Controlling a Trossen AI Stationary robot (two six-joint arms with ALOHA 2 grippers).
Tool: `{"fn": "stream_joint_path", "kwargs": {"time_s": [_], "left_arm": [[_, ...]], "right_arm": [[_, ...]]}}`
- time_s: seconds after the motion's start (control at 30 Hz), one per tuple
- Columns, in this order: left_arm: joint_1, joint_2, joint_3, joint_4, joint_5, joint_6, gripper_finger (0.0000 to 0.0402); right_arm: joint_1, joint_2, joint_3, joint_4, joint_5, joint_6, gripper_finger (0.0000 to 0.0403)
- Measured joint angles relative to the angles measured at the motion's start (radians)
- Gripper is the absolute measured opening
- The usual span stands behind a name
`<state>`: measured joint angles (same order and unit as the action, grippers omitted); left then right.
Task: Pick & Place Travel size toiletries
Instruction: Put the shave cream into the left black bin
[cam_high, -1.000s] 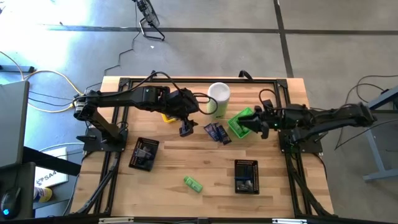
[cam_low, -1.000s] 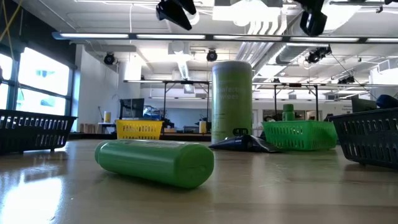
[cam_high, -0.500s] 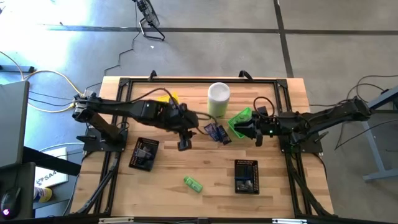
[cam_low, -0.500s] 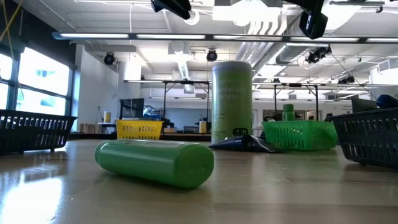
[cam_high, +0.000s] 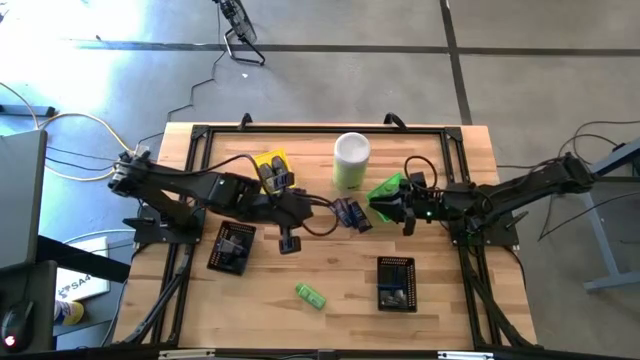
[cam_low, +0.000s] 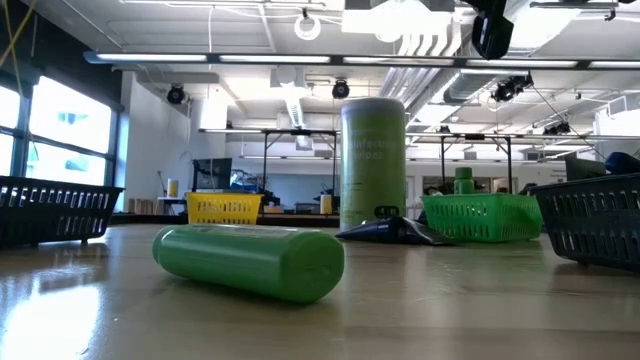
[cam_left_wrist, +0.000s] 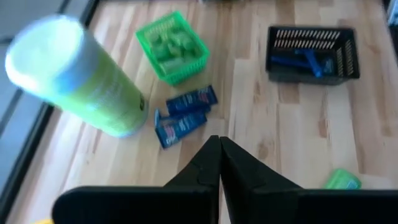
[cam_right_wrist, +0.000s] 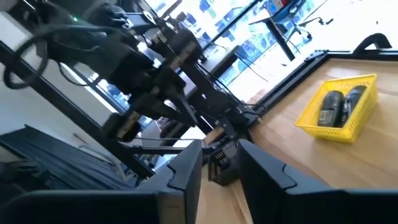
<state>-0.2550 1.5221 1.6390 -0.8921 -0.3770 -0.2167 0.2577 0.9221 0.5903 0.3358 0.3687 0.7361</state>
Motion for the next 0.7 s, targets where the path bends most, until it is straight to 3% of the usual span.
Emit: {"fn": "stream_joint_path", "kwargs": {"time_s": [0.3, 0.4, 0.7], "left_arm": [[-0.008, -0.003, -0.029, 0.108, 0.037, 0.097, 0.0005], [-0.008, -0.043, -0.119, 0.211, 0.071, 0.113, 0.0005], [-0.007, -0.269, -0.423, 0.549, 0.071, 0.116, 0.0005]], "right_arm": [[0.029, 0.068, 0.139, -0.082, -0.003, -0.088, 0.0027], [0.054, 0.092, 0.208, -0.169, 0.028, -0.120, 0.0007], [0.107, 0.191, 0.395, -0.444, 0.205, -0.101, 0.0003]]}}
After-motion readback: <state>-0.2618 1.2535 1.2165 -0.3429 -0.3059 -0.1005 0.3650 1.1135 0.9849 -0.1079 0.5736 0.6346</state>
